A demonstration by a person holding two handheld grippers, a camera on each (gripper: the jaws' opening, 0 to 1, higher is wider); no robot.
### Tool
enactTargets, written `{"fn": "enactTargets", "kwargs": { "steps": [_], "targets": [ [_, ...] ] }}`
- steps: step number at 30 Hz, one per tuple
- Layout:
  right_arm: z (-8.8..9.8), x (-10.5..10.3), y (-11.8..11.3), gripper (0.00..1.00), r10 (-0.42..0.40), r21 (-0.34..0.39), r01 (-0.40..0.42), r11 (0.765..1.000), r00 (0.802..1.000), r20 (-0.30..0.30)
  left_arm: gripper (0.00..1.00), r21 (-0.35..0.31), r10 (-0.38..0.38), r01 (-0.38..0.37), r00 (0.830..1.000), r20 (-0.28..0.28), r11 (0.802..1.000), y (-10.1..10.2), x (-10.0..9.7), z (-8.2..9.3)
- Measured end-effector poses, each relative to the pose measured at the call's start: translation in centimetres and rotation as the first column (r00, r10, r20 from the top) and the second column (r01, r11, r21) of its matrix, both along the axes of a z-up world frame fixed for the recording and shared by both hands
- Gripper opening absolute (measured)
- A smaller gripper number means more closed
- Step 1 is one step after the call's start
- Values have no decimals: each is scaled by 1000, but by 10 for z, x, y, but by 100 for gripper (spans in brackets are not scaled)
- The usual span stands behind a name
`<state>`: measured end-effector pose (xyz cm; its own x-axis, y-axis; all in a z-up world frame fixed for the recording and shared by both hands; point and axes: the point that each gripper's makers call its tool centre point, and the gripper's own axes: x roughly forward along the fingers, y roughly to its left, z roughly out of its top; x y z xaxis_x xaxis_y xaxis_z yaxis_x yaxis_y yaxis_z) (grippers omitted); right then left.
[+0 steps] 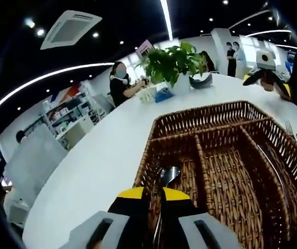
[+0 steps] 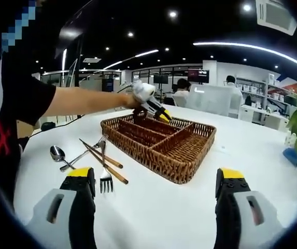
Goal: Arrange the knives, forks, and spoons in their matching storage slots by inserting each utensil handle-first until every utensil is classified and aligned in the correct compartment
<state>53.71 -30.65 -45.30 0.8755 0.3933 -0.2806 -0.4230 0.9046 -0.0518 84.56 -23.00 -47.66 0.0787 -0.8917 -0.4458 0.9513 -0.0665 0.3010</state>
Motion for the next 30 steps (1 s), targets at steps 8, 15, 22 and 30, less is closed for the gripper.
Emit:
{"fn": "enactTargets", "kwargs": {
  "steps": [8,15,22,30],
  "targets": [
    [-1,0,3,99,9,0,-9,1000,1000,-1,84,-123,191,-199,979,-76,972,13,25,28],
    [1,0,3,99,7,3,-7,1000,1000,6,100,-121,255,-274,955,-153,954,38,1,29],
    [-3,1,8,99,19,-5,-19,1000,1000,1,100,-135,300,-327,935,-188,935,73,-19,38],
    [-1,0,7,99,19,5,-19,1000,1000,9,100,-160,364,-396,910,-199,904,121,-51,36]
  ]
}}
